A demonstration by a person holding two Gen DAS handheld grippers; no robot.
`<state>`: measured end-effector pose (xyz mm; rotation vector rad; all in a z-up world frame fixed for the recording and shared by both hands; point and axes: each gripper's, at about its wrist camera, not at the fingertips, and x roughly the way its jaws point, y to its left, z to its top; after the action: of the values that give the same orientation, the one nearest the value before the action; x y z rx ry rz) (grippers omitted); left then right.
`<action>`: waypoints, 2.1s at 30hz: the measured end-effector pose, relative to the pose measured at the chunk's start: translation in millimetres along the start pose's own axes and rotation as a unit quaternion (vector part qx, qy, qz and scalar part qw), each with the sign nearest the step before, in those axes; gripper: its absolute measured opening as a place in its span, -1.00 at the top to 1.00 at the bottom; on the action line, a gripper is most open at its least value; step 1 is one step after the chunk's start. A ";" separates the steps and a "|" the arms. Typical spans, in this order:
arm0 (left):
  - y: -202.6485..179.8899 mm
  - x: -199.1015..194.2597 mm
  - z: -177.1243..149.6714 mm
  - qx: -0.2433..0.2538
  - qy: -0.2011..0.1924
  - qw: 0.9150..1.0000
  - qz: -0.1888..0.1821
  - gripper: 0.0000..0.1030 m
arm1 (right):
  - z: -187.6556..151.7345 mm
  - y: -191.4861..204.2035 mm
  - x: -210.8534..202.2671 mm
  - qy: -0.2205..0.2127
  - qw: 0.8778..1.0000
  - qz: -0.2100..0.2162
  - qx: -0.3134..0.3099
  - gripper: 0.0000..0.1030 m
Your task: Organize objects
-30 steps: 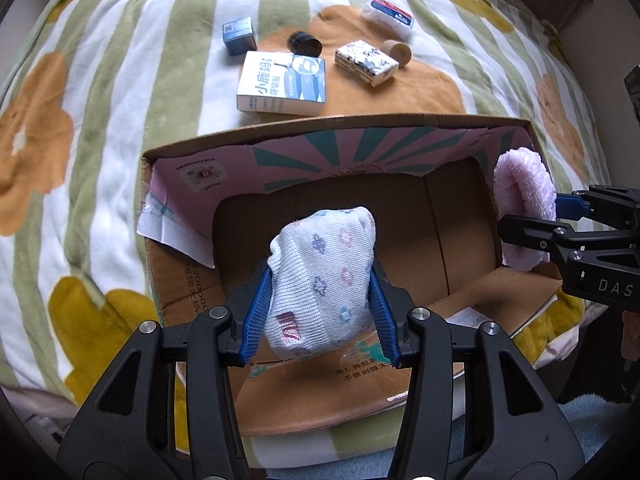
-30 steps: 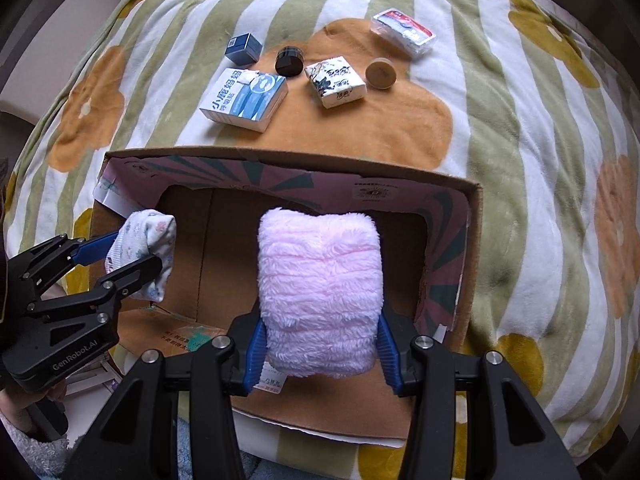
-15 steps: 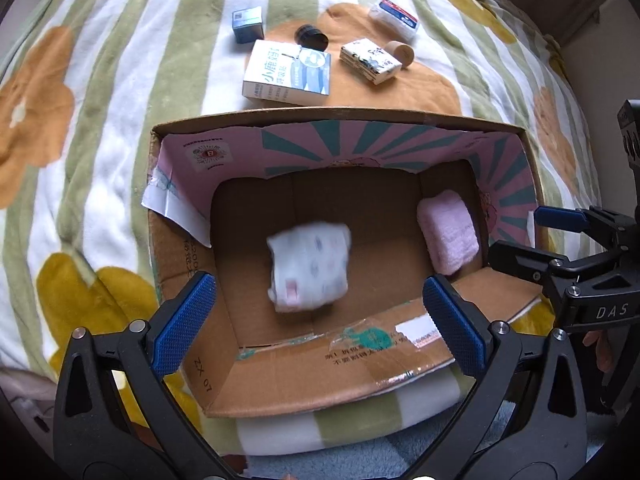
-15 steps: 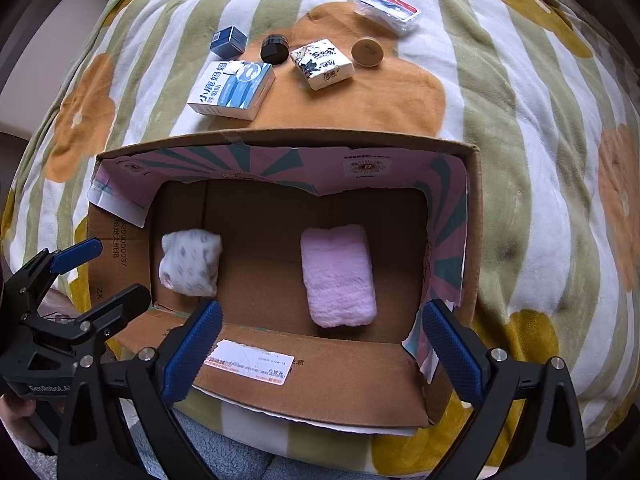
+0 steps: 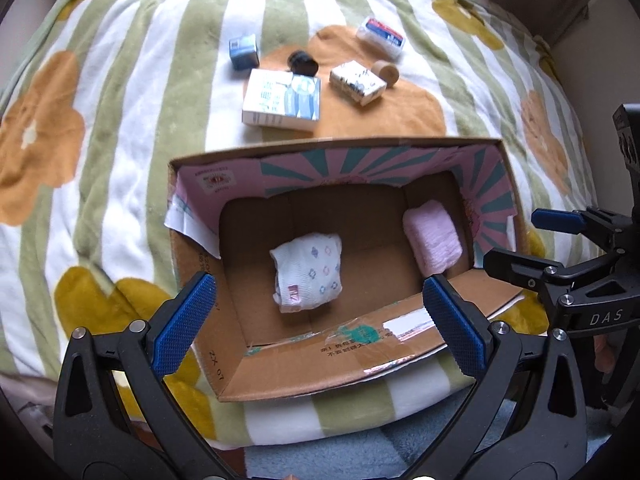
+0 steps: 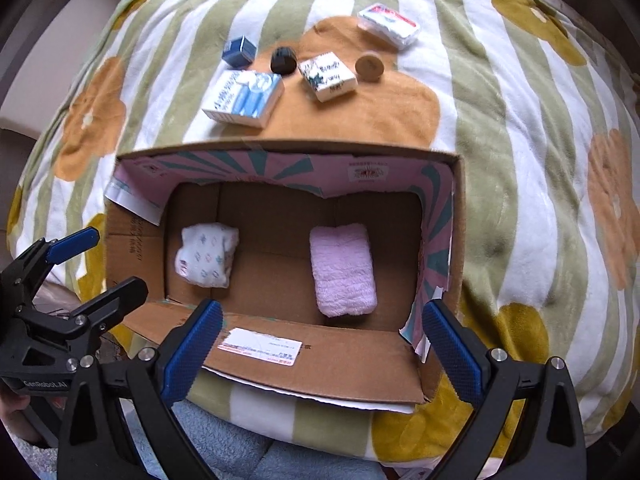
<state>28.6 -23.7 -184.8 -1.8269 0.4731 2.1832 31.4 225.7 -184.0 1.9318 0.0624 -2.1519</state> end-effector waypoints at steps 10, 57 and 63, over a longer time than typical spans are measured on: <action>6.2 -32.3 24.8 -0.007 -0.031 0.999 0.014 -0.99 | 14.2 3.0 -29.9 -0.032 0.999 0.007 0.003 -0.94; 34.9 117.4 201.0 -0.061 0.071 0.996 0.009 -0.99 | 215.6 -71.8 41.3 -0.020 0.997 0.018 0.078 -0.60; 40.7 150.0 202.7 -0.079 0.098 0.992 0.014 -0.99 | 228.5 -76.1 74.6 0.011 0.998 0.014 0.068 -0.45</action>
<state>-197.0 19.2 -296.8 -2.1443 0.3744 2.1233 -213.8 243.0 -239.9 2.0175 -0.1092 -2.1693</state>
